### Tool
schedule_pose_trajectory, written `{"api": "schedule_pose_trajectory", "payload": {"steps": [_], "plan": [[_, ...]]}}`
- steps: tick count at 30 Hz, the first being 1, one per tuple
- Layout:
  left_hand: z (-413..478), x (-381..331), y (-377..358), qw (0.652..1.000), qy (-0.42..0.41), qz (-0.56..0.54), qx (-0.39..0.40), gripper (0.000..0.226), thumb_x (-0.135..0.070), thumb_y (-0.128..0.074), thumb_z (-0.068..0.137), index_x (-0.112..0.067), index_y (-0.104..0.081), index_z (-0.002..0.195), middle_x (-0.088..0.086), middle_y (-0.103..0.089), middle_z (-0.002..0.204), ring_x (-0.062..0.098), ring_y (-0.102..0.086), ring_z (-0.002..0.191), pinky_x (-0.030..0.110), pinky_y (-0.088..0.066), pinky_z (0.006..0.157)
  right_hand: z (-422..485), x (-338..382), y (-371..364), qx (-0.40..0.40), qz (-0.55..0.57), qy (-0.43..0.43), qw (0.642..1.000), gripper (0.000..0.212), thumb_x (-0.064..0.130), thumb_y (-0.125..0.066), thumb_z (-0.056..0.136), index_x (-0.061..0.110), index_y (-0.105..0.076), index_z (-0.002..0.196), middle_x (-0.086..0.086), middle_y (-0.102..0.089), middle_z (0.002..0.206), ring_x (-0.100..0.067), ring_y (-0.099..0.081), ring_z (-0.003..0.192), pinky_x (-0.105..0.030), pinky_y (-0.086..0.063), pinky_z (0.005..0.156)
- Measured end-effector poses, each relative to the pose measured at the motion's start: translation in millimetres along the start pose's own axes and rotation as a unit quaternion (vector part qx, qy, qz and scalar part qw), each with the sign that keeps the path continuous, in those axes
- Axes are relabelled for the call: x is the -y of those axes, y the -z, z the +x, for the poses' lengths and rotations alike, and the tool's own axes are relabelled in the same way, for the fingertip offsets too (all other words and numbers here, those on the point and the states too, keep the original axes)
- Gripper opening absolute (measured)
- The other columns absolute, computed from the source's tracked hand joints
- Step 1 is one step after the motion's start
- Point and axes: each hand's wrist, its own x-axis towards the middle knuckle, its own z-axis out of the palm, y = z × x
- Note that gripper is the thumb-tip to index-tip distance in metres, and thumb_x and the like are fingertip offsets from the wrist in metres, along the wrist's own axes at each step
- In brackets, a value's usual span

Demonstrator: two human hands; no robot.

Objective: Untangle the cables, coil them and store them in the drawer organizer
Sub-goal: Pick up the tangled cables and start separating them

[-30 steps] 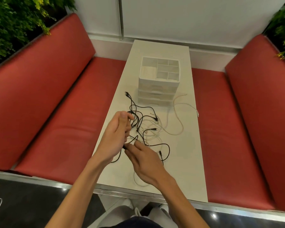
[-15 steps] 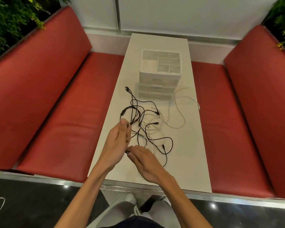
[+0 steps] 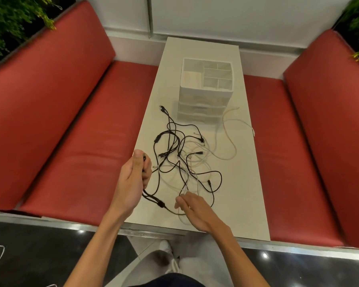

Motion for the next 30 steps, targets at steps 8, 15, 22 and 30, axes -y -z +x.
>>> {"api": "schedule_pose_trajectory", "payload": {"steps": [8,15,22,30], "plan": [[17.6,11.2,-1.5,0.999,0.037,-0.021,-0.034,0.052,-0.050,-0.027,0.113,-0.015,-0.034,0.076,-0.004,-0.026,0.067,0.014,-0.020,0.060,0.027,-0.020,0.049,78.8,-8.2,53.3,-0.183,0.046,-0.007,0.982,0.022,0.036,-0.054,0.109,0.026,-0.069,0.096,0.011,-0.069,0.093,-0.008,-0.065,0.085,-0.034,-0.055,0.078],[53.0,20.7,-13.0,0.995,0.065,-0.053,-0.056,0.053,-0.061,-0.034,0.106,-0.017,-0.035,0.077,-0.007,-0.025,0.067,0.012,-0.018,0.058,0.022,-0.021,0.047,188.0,-15.4,79.1,-0.191,0.009,-0.019,0.981,0.009,0.023,-0.063,0.105,0.017,-0.069,0.103,0.003,-0.072,0.094,-0.011,-0.066,0.080,-0.033,-0.056,0.075],[84.1,35.5,-27.0,0.994,0.085,-0.025,-0.064,0.058,-0.057,-0.032,0.108,-0.009,-0.031,0.076,0.000,-0.023,0.066,0.017,-0.018,0.059,0.030,-0.017,0.048,280.2,-2.0,46.0,-0.053,-0.060,0.017,0.997,0.035,0.012,-0.053,0.105,0.020,-0.056,0.140,-0.017,-0.062,0.115,-0.034,-0.062,0.103,-0.041,-0.051,0.084],[84.0,51.5,-26.9,0.990,0.121,-0.003,-0.077,0.055,-0.059,-0.033,0.108,-0.017,-0.032,0.073,-0.001,-0.023,0.065,0.018,-0.017,0.059,0.031,-0.016,0.049,320.9,6.7,2.3,-0.033,-0.158,-0.018,0.987,0.047,0.028,-0.046,0.112,0.025,-0.041,0.159,-0.023,-0.040,0.138,-0.039,-0.055,0.110,-0.049,-0.053,0.082]]}}
